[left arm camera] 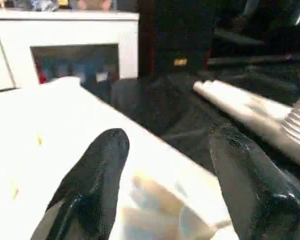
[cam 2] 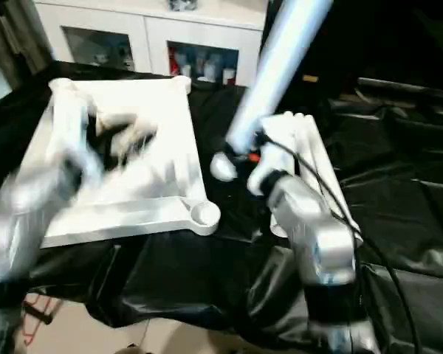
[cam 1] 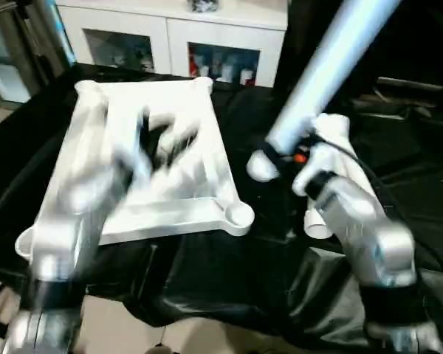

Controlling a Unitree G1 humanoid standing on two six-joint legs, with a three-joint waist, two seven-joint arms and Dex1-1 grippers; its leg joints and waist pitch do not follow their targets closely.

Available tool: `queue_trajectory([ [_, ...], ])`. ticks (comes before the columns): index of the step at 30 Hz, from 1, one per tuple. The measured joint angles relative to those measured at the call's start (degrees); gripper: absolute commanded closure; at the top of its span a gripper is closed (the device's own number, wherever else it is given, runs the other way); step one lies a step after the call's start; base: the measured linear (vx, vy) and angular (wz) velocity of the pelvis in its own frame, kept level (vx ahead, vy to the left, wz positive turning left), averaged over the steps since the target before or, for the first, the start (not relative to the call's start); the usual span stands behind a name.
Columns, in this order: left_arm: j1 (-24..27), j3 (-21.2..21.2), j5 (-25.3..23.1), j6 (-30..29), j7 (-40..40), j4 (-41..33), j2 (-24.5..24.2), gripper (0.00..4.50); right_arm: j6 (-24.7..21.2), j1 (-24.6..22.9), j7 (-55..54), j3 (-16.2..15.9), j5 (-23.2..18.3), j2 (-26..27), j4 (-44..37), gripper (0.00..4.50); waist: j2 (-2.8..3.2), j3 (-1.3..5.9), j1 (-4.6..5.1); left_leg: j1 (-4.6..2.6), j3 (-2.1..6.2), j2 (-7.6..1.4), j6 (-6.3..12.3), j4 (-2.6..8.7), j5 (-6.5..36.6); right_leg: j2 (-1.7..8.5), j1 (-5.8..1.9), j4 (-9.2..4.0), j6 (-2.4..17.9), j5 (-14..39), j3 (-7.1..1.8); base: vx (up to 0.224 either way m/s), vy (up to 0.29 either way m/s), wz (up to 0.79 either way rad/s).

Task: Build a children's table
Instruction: Pick table leg

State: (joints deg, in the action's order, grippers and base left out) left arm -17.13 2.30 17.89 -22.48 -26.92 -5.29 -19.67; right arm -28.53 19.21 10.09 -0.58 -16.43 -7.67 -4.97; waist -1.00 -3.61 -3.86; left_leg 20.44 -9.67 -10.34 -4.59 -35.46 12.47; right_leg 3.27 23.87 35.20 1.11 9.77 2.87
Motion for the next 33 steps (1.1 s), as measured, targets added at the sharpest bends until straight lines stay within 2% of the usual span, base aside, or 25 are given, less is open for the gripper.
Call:
queue_trajectory([
  [3,1.35,-1.18,-1.86,0.42,1.01,-1.75,-0.59,1.48,-1.78,-1.00,-1.15,1.34,-0.80,0.47,0.01,2.57,-0.03,-0.02,0.62,-0.01,0.01,0.00,0.00,0.01,0.00,-0.01,0.01,0.03,-0.21,0.06,-0.01,0.000,0.000,0.00],
  [6,0.94,-4.67,-2.52,0.92,-0.08,-2.21,-0.60,1.48,-1.41,-0.39,0.34,3.47,-2.45,-0.40,0.82,2.57,0.24,-0.05,0.62,-0.08,0.00,0.01,0.00,0.01,0.00,0.00,-0.06,0.01,-0.25,0.04,-0.04,0.000,0.000,0.00],
  [9,0.20,-7.86,-2.78,1.40,-3.97,-1.10,-0.58,1.48,0.66,0.40,3.01,3.28,-2.46,-1.37,1.14,2.57,0.86,0.06,0.71,-0.07,0.00,0.04,0.00,0.01,0.00,0.00,-0.06,0.02,-0.27,-0.02,-0.09,0.000,0.000,0.00],
  [12,-0.10,-8.03,-2.75,1.90,-5.27,0.83,0.50,1.48,0.90,-0.60,4.85,1.68,-1.95,-2.56,-0.17,2.57,1.20,0.20,1.03,0.03,-0.01,0.04,-0.01,0.16,-0.01,-0.02,-0.09,0.05,-0.28,0.00,-0.09,0.000,0.000,0.00],
  [15,-0.07,-8.06,-3.03,1.92,-5.35,2.01,-0.06,1.48,-1.34,-1.71,6.94,0.33,-2.83,-2.77,-1.89,2.57,0.75,0.07,1.44,0.10,0.00,0.02,-0.07,0.34,-0.06,-0.07,0.07,0.06,-0.27,0.00,-0.08,0.000,0.000,0.00],
  [16,-0.07,-8.52,-3.03,2.22,-6.21,1.99,-0.94,1.48,-1.48,-1.71,8.21,-0.36,-3.38,-3.07,-1.92,2.57,0.41,0.10,1.57,0.09,-0.01,0.02,-0.07,0.40,-0.07,-0.07,0.09,0.06,-0.26,0.00,-0.08,0.000,0.000,0.00],
  [21,0.07,-10.90,-4.11,4.30,-11.98,3.14,-5.02,1.48,-2.45,-1.32,11.92,-2.85,-4.18,-4.09,-2.38,2.57,-0.42,0.11,1.54,0.03,-0.06,0.03,0.13,0.40,-0.20,-0.05,0.02,-0.13,-0.25,0.02,-0.10,0.000,0.000,0.00],
  [22,0.02,-11.60,-4.27,4.41,-13.71,3.84,-6.01,1.48,-2.62,-1.33,12.68,-3.35,-4.18,-4.72,-2.31,2.57,-0.67,0.06,1.54,0.06,-0.12,0.04,0.15,0.42,-0.21,-0.04,0.03,-0.12,-0.25,0.02,-0.14,0.000,0.000,0.00],
  [23,0.01,-12.45,-4.23,4.41,-16.14,4.73,-6.87,1.31,-2.76,-1.34,13.52,-3.63,-4.19,-5.19,-2.16,2.57,-1.08,0.10,1.49,0.03,-0.12,0.04,0.15,0.42,-0.21,-0.04,0.06,-0.13,-0.26,0.03,-0.14,0.000,0.000,0.00],
  [25,-0.22,-14.28,-4.12,4.50,-21.03,6.90,-7.81,1.31,-3.09,-1.33,14.52,-3.76,-4.23,-5.57,-1.88,2.57,-1.97,0.18,1.20,-0.08,-0.12,0.01,0.15,0.47,-0.22,-0.04,0.10,-0.10,-0.29,0.05,-0.11,0.000,0.000,0.00],
  [27,-1.51,-16.08,-4.30,5.63,-24.49,9.77,-8.47,1.10,-3.31,-1.03,15.26,-3.78,-4.27,-5.47,-1.08,2.57,-2.49,0.14,1.11,-0.09,-0.16,0.02,0.17,0.45,-0.24,-0.03,0.07,-0.13,-0.25,0.03,-0.14,0.000,0.000,0.00],
  [31,-7.14,-18.13,-7.89,10.41,-28.85,18.72,-10.68,0.91,-3.38,0.29,17.27,-4.24,-4.40,-6.52,0.76,2.57,-2.70,0.10,1.09,-0.19,-0.19,0.05,0.16,0.44,-0.25,-0.02,-0.01,-0.10,-0.24,-0.01,-0.23,0.000,0.000,0.00],
  [33,-8.97,-18.91,-9.23,11.82,-30.17,21.88,-10.90,0.68,-3.38,0.45,17.91,-4.21,-4.40,-7.26,0.74,2.57,-2.72,0.11,0.95,-0.25,-0.19,0.05,0.15,0.46,-0.26,-0.02,-0.03,-0.04,-0.23,-0.01,-0.23,0.000,0.000,0.00],
])
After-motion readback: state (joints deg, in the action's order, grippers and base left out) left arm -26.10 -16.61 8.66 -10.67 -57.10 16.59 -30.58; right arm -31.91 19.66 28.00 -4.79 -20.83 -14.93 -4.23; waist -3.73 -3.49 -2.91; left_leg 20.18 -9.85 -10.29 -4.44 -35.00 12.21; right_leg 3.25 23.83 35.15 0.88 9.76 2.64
